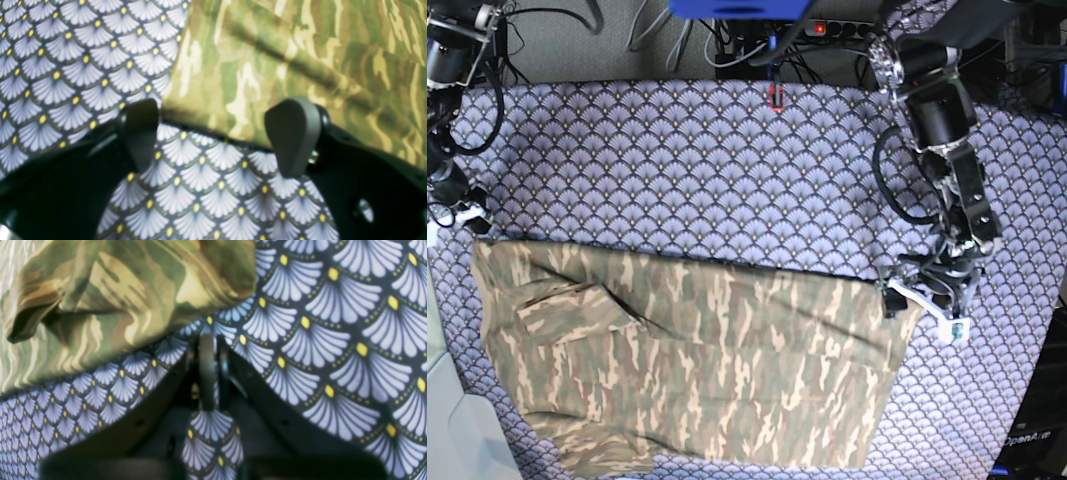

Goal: Fold the T-shirt properly

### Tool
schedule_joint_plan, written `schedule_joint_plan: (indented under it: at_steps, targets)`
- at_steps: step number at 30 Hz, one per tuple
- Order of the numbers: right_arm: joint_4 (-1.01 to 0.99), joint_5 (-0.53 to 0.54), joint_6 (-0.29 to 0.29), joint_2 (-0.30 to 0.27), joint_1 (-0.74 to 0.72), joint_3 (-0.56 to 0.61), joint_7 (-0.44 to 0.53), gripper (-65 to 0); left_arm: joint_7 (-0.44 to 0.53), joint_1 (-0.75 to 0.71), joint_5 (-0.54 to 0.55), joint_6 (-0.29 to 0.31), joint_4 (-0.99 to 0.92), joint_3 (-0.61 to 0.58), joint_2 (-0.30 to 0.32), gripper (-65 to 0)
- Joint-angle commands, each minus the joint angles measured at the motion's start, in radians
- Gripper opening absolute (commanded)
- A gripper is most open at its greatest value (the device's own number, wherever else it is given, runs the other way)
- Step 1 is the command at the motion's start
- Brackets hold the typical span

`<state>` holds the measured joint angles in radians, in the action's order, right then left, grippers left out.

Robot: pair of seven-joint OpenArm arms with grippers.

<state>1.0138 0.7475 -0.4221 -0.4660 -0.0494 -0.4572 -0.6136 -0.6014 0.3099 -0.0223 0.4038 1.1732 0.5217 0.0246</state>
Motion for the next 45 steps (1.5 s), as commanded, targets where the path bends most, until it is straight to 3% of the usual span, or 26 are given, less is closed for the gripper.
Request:
schedule_joint_plan:
  at_steps: [1,4,8,13,16,21,40,45]
  targets:
    - [0.017,0.017,-0.005,-0.026,-0.014,-0.007,0.021,-61.7,0.021,0.024,0.009,0.001,0.018,-0.002,0.01,-13.7]
    - [0.017,0.02,-0.005,-0.026,-0.014,-0.021,0.007,-52.3,0.019,0.021,0.009,0.001,0.018,0.001,0.01,-13.7]
    - [0.017,0.022,-0.021,-0.02,-0.014,-0.156,-0.05,-41.1,0.016,0.021,0.009,0.001,0.018,0.001,0.015,-13.7]
    - [0.017,0.02,-0.186,-0.012,-0.05,-0.251,-0.151,-34.4,0.015,0.021,0.009,0.001,0.018,-0.002,0.016,-13.7]
    - [0.017,0.02,-0.189,-0.014,-0.076,-0.256,-0.214,-33.7,0.016,0.019,0.009,0.001,0.018,-0.004,0.011,-13.7]
    - [0.017,0.02,-0.189,-0.006,-0.096,-0.254,-0.239,-33.6,0.013,0.019,0.009,0.001,0.018,-0.004,0.01,-13.7]
    - [0.01,0.013,-0.186,0.014,-0.131,-0.248,-0.193,-33.5,0.011,0.018,0.009,0.001,0.027,0.001,0.018,-13.7]
    - [0.01,0.013,-0.174,0.013,-0.131,-0.171,-0.17,-33.5,0.011,0.018,0.009,0.001,0.027,0.001,0.018,-13.7]
